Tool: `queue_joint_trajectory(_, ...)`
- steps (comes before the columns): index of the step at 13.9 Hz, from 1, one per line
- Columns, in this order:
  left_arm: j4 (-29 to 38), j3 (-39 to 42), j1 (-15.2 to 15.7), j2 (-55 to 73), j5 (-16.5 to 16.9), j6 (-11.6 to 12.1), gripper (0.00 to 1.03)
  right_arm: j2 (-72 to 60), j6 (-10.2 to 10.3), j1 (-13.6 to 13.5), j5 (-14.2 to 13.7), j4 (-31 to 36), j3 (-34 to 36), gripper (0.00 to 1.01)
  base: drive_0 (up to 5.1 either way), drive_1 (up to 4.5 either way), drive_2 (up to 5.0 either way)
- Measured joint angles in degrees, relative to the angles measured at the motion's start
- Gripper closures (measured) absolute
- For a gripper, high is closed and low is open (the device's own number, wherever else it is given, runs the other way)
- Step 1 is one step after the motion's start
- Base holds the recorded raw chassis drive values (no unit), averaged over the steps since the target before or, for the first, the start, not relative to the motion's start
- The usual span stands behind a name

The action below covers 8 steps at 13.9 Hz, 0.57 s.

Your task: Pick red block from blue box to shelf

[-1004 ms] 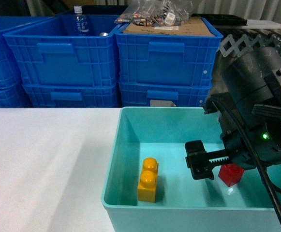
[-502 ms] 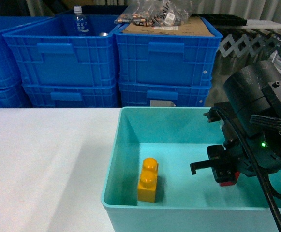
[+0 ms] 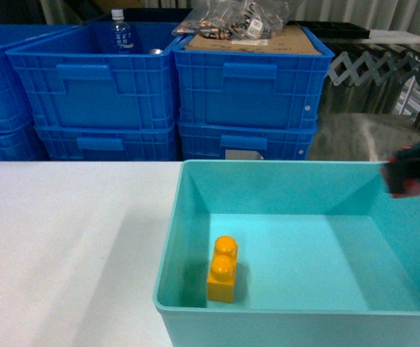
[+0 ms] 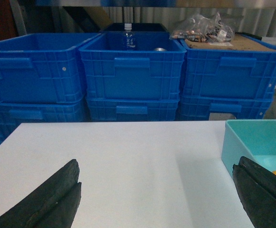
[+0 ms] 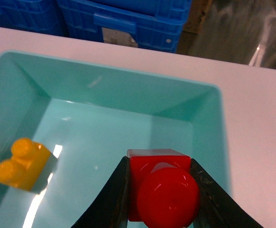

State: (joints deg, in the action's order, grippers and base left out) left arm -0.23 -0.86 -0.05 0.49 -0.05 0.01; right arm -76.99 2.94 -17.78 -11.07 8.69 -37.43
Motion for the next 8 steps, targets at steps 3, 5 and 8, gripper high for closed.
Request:
queue_joint_trajectory(3, 0.0, 0.0, 0.0, 0.0, 0.0, 0.0, 0.05, 32.5, -7.7, 8.3, -0.7, -6.6, 16.7, 0.73, 0.0, 0.00, 0.0)
queue_joint_trajectory(5, 0.0, 0.0, 0.0, 0.0, 0.0, 0.0, 0.05, 37.9, -6.9, 8.8, 1.9, 8.8, 20.9, 0.73, 0.0, 0.00, 0.0)
queue_joint_trajectory(8, 0.0, 0.0, 0.0, 0.0, 0.0, 0.0, 0.05, 43.0, -3.9, 11.9, 4.7, 16.2, 29.4, 0.73, 0.0, 0.00, 0.0)
